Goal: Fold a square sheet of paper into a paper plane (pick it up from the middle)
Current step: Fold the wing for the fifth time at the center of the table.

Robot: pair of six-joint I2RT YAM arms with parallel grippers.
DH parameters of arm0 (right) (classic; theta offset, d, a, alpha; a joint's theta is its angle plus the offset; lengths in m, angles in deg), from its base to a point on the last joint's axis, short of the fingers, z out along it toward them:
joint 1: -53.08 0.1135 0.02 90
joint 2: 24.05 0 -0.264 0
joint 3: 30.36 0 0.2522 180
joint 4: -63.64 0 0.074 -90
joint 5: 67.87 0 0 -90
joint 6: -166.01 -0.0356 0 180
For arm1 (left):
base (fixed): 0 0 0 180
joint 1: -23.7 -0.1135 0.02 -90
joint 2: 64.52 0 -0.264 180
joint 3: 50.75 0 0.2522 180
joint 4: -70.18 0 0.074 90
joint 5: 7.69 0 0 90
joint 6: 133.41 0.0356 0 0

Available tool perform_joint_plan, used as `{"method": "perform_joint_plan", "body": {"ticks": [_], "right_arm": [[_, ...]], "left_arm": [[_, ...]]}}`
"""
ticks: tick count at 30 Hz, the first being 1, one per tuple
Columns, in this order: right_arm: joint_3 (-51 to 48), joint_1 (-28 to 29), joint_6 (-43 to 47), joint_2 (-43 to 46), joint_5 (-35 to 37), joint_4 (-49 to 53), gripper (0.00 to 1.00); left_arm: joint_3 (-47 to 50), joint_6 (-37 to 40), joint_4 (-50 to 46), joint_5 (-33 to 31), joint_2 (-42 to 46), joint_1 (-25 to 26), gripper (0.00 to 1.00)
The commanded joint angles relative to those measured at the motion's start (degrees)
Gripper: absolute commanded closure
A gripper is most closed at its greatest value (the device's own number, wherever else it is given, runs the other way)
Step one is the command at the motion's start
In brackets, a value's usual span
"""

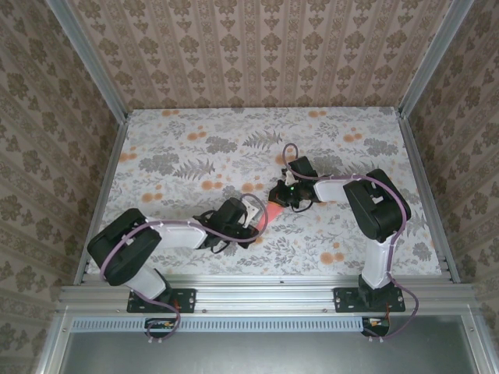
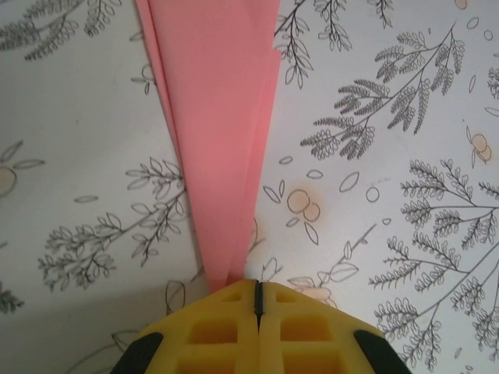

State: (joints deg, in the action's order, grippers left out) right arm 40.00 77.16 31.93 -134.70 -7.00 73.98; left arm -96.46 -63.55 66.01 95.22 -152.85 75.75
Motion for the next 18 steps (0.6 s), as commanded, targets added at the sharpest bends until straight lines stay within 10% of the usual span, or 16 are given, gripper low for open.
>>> {"method": "perform_joint_plan", "body": {"ticks": [1,18], "right_arm": [[-0.9,-1.4,2.3,-3.7,12.1,6.1,0.92],[-3.2,0.2,2.3,-1.8,7.8,2.2,0.92]], "left_arm": [[3.9,-3.2,-16.6,5.4,-0.6,2.0,0.98],[-12.2,-4.8,-12.1,13.3,5.2,-6.1,0.99]]}}
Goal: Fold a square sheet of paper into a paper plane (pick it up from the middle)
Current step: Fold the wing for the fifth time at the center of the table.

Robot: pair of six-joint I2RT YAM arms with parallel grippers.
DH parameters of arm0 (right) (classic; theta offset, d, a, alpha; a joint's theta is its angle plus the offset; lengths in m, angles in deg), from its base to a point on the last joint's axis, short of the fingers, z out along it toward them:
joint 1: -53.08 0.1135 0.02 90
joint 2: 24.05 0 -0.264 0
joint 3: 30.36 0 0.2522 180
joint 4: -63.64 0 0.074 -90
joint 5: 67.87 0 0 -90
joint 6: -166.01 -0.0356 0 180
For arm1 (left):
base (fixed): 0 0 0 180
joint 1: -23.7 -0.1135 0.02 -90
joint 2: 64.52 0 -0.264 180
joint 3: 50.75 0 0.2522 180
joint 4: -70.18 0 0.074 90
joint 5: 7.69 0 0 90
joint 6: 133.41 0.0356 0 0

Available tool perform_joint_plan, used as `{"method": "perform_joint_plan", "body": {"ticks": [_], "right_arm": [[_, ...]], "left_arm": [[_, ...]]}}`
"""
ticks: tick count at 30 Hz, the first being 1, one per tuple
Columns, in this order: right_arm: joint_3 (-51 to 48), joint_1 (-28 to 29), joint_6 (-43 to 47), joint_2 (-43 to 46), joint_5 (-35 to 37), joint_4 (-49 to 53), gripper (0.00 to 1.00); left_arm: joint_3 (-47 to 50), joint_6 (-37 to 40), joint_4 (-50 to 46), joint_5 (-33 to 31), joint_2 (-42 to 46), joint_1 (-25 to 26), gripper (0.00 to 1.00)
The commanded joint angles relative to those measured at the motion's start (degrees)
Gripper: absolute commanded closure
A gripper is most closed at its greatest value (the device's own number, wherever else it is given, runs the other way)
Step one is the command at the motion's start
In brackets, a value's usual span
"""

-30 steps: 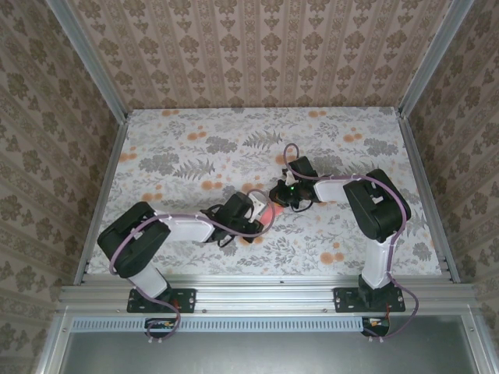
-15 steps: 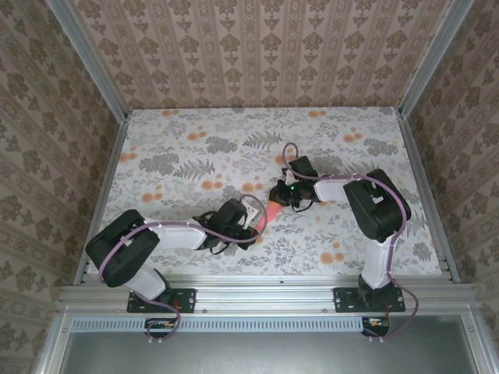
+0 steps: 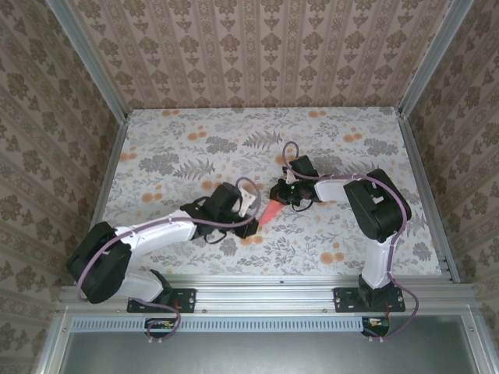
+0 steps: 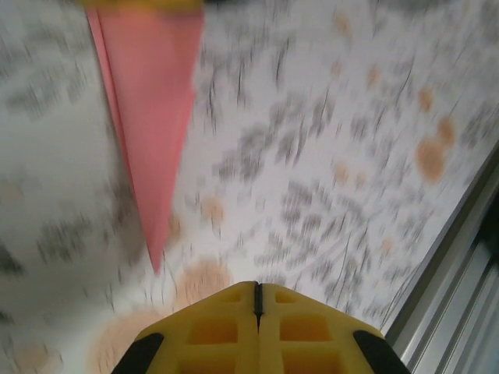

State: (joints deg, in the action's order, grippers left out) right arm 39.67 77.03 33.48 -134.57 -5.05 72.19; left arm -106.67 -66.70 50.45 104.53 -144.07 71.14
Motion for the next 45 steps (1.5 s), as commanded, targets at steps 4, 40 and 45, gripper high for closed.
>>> {"method": "perform_joint_plan", "body": {"ticks": [4,40,45], "right_arm": [[-3.4,0.4,0.2,-1.2,4.7,2.9,0.92],[3.0,-4.2,1.9,-2.3,8.1,5.5,0.89],[4.1,-6.0,1.9,-3.5,7.6,5.0,0.89]], "left_arm": [[-4.6,-2.7,9.1,6.3,-12.0,-2.4,0.99],[4.3,6.0,6.5,5.2,-26.5,-7.0,1.0],[4.3,6.5,5.6,5.5,-26.1,-7.0,1.0]]}}
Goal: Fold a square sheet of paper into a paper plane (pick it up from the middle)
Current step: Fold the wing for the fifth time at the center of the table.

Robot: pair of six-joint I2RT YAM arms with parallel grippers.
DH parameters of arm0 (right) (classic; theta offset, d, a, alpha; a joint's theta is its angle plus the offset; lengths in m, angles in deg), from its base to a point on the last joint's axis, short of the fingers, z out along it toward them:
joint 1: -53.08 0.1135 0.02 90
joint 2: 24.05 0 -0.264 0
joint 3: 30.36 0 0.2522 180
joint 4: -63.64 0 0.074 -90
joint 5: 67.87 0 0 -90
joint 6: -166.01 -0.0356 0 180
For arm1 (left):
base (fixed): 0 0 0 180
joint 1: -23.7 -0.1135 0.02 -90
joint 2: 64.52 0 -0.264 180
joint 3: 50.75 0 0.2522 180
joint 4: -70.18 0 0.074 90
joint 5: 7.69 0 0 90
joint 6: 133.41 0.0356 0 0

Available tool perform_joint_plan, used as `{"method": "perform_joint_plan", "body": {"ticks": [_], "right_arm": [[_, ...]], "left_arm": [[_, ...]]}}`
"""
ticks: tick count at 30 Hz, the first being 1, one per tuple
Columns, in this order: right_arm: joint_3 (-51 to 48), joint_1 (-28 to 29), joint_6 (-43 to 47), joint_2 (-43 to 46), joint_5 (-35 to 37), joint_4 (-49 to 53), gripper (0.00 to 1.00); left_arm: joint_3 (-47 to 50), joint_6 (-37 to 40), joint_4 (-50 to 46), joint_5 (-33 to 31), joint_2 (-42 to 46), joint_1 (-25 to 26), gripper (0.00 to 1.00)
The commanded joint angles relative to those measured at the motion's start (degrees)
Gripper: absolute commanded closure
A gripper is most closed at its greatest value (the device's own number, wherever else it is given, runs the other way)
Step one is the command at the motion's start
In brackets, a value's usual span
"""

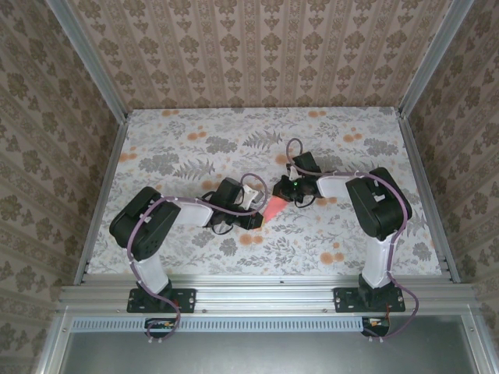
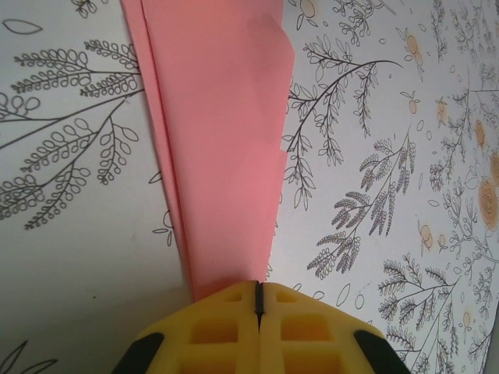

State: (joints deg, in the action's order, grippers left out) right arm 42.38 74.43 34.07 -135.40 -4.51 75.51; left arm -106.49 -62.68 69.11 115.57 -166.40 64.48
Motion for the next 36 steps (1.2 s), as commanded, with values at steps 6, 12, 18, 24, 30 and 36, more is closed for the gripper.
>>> {"method": "perform_joint_plan", "body": {"ticks": [6,12,18,24,30,36], "right_arm": [[4.1,-5.9,1.2,-4.0,6.1,1.6,0.89],[6.0,-7.6,1.6,-4.1,4.4,2.2,0.89],[5.2,-8.2,2.7,1.3,2.5,3.9,0.88],[0.6,-9.3,5.4,10.5,-0.4,8.8,0.77],[-4.8,-9.7,7.5,17.2,-3.0,12.6,0.62],[-9.8,-9.7,6.9,21.6,-4.1,12.4,0.56]], "left_arm": [[4.3,2.5,-13.5,-5.0,-2.9,-0.2,1.0],[2.9,2.2,-14.1,-4.2,-2.2,0.3,1.0],[-1.5,1.6,-16.2,-3.2,-0.5,1.8,0.97],[-7.7,0.7,-19.7,-4.1,4.7,3.6,0.8],[-12.6,1.3,-24.1,-6.4,9.4,4.4,0.65],[-15.2,6.6,-32.4,-13.3,10.5,5.7,0.52]]}}
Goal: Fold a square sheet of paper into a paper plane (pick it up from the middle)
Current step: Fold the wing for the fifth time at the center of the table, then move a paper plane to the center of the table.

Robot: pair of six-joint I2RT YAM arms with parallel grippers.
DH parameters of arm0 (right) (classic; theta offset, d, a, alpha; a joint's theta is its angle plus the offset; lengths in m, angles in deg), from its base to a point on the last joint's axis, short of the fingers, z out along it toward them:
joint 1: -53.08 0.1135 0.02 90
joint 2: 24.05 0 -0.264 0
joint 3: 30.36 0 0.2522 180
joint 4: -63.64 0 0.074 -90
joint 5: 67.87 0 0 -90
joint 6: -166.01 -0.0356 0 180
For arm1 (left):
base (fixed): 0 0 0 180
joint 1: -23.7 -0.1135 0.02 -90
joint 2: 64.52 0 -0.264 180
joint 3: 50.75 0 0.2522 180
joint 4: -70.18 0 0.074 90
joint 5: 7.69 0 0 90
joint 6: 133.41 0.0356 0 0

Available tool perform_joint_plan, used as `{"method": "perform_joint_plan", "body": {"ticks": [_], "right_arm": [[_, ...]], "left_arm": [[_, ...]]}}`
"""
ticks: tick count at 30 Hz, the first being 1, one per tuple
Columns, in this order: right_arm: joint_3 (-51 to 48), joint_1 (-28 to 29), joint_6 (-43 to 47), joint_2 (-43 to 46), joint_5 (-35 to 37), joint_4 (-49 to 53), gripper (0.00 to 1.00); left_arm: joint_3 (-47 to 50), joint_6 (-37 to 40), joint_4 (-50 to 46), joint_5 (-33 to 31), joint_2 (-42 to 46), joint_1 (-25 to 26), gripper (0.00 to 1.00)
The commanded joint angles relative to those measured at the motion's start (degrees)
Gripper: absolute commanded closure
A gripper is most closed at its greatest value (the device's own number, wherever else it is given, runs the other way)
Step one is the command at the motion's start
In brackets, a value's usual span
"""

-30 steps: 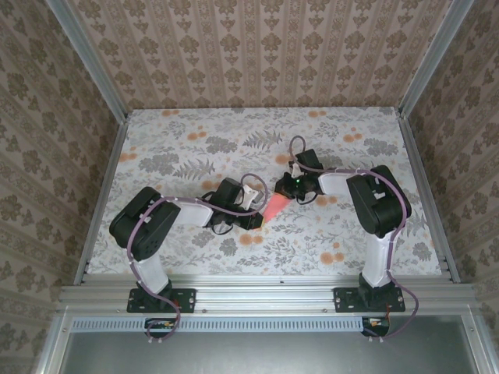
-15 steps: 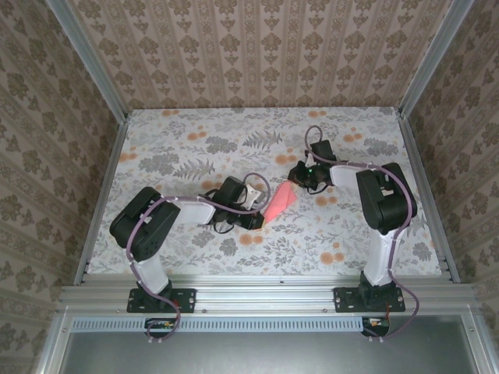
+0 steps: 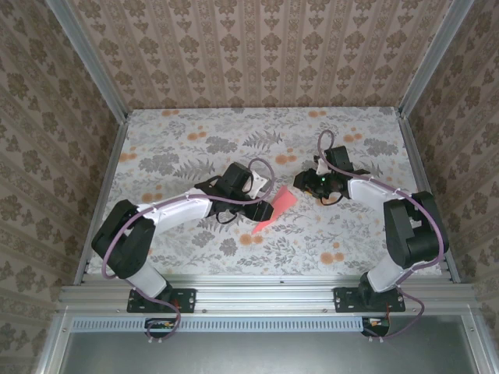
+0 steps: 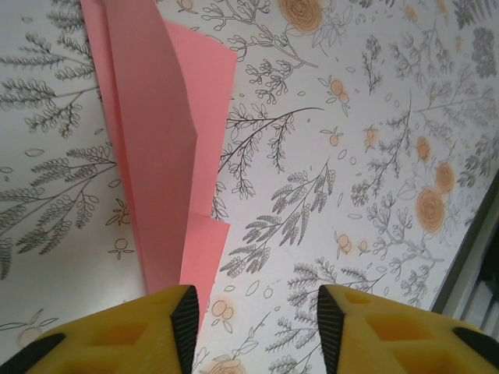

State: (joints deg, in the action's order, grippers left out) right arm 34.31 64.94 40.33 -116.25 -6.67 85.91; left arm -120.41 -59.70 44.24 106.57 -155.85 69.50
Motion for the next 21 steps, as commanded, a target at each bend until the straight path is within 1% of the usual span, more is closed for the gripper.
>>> {"method": "perform_joint_plan", "body": {"ticks": [1,4,6,10,12,15,17,21], "right_arm": [[-2.6,-0.3,0.0,2.9,-2.6,1.3,0.55],[-5.3,-0.1,-2.2,4.5,-4.3,-1.0,0.51],[-6.9,0.1,-3.4,5.6,-4.7,-2.0,0.51],[-9.4,0.5,-4.5,7.1,-5.0,-2.7,0.5],[-10.5,1.0,-5.1,7.7,-5.0,-3.2,0.5],[-11.2,2.4,-5.5,8.1,-4.7,-3.1,0.5],[-12.0,3.3,-6.4,8.2,-4.9,-4.2,0.5],[-14.0,5.5,-9.5,7.9,-5.5,-7.8,0.49]], "left_arm": [[-1.8,4.4,-8.5,-4.8,-0.6,0.8,0.49],[-2.8,6.1,-10.4,-6.4,-3.2,1.3,0.47],[-3.8,6.7,-11.0,-6.8,-5.3,1.6,0.47],[-6.1,7.4,-12.5,-9.7,-8.9,1.8,0.48],[-6.7,7.2,-12.8,-10.8,-10.1,1.4,0.51],[-6.6,6.2,-11.6,-10.3,-10.6,0.8,0.62],[-6.6,5.9,-11.0,-9.4,-10.7,0.4,0.7],[-5.7,5.5,-9.9,-7.1,-11.2,-0.1,0.81]]}}
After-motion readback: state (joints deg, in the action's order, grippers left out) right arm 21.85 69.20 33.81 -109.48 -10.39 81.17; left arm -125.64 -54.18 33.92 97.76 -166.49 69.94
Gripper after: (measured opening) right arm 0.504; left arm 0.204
